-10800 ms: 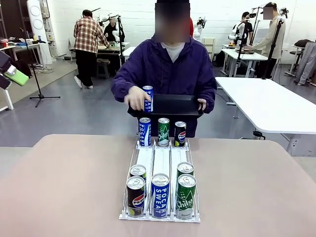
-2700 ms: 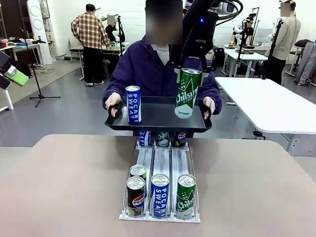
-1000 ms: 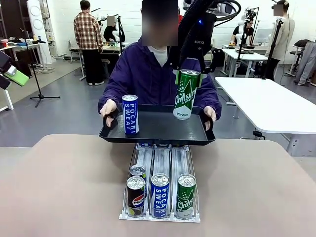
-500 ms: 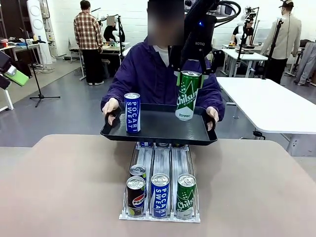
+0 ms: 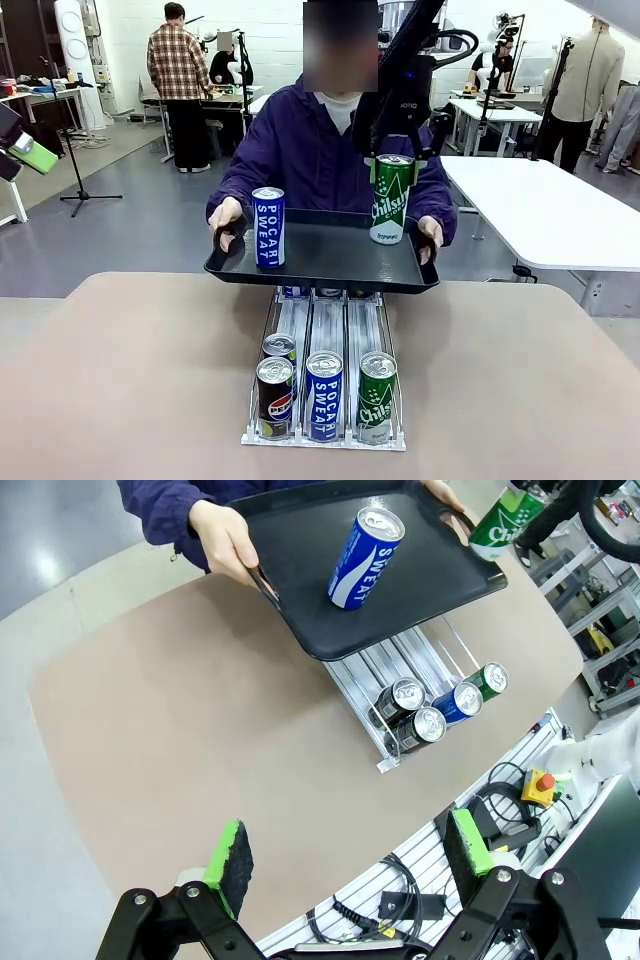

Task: Retrieve and hand over the desired beverage to the person.
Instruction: Place the picked can on the Handle tray extended by the person.

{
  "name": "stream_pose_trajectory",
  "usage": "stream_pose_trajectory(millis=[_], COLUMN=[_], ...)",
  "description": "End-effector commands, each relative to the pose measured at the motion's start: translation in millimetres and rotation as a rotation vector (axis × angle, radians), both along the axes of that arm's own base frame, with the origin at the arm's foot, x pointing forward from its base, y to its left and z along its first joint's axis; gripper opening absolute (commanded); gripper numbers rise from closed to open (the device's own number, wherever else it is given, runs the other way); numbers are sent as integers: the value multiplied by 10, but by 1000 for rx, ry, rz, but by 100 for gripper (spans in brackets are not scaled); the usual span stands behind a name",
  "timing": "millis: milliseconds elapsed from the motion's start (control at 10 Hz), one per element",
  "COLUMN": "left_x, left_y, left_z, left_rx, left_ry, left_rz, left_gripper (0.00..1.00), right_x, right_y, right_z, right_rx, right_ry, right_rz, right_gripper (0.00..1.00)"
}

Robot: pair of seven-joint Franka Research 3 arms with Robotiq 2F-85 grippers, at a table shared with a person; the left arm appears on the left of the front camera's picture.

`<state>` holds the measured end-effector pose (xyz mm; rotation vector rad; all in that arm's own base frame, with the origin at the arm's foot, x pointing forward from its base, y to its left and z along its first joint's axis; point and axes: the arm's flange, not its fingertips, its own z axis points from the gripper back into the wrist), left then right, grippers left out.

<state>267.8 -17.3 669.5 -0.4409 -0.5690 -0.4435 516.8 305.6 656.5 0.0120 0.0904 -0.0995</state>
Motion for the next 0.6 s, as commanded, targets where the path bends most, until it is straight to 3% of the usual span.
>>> stream_pose_trajectory(millis=[0, 500], left_x=[-1, -1], left_y=[18, 18], left_z=[-8, -8], left_rx=[8, 8], left_ry=[-2, -2], left_rz=[-10, -10], left_gripper=[100, 100], right_x=[306, 427], right_y=[46, 163], right_z=[95, -399], right_rx=[3, -45], right_ry=[13, 68], right_rz=[36, 80], right_gripper=[58, 58])
